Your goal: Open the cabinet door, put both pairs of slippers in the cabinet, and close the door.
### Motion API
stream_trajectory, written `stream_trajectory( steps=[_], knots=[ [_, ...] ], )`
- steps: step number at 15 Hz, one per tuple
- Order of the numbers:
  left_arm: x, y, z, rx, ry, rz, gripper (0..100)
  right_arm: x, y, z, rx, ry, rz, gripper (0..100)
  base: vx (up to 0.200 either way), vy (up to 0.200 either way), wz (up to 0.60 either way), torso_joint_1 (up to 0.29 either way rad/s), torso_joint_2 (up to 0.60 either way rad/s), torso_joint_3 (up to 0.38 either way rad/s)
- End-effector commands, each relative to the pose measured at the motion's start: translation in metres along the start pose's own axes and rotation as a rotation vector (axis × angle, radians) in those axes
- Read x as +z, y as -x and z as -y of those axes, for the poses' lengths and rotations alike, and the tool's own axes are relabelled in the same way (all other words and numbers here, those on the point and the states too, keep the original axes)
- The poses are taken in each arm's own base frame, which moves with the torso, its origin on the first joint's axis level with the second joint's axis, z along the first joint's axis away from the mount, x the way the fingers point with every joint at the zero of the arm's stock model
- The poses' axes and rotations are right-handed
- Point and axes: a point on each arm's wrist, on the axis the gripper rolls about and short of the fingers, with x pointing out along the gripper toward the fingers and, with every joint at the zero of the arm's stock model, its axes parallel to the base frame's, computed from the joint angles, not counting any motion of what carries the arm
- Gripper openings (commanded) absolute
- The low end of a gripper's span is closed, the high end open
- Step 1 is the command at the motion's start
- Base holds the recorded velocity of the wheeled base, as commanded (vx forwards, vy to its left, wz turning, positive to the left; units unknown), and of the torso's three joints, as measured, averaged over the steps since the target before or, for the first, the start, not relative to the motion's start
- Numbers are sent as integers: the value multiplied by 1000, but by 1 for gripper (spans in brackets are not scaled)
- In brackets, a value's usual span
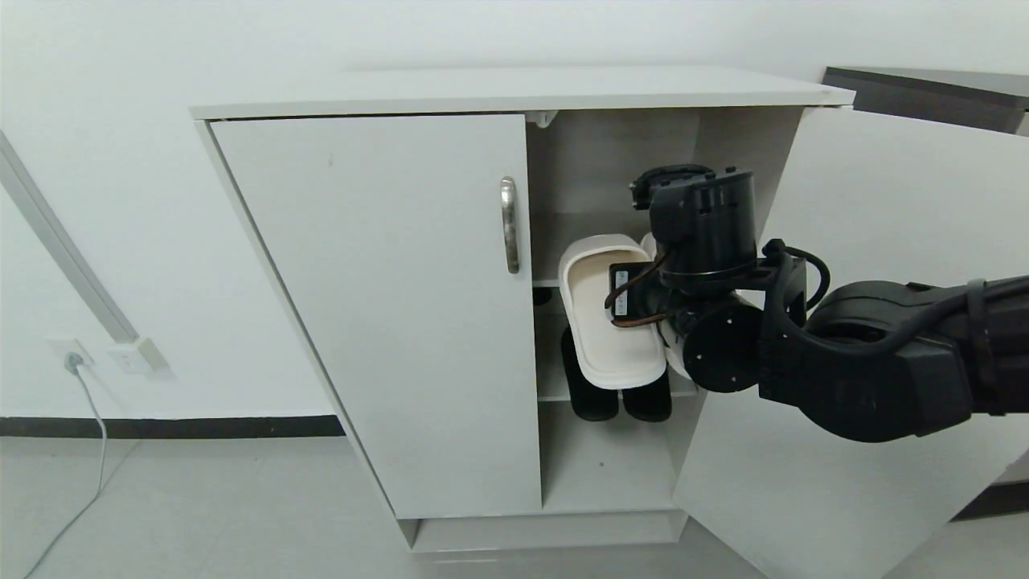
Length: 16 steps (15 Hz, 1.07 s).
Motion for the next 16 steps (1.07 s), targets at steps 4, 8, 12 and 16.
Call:
stream_trajectory(
  steps=[4, 8, 12, 16],
  knots=[
    [0, 0, 0, 1, 2, 0, 0, 1, -4, -1, -4, -3, 3, 0, 200, 0, 0, 4, 2, 5],
    [0, 0, 0, 1, 3, 2, 0, -3, -17, -2, -2, -11, 2, 0, 0, 0, 0, 0, 0, 0],
    [0, 0, 0, 1, 3, 2, 0, -2, -42, 0, -44, -36, 12, 0, 0, 0, 0, 0, 0, 0],
    [0, 0, 0, -1, 3, 0, 0, 1, -59, 0, -37, -48, 18, 0, 0, 0, 0, 0, 0, 0]
  ],
)
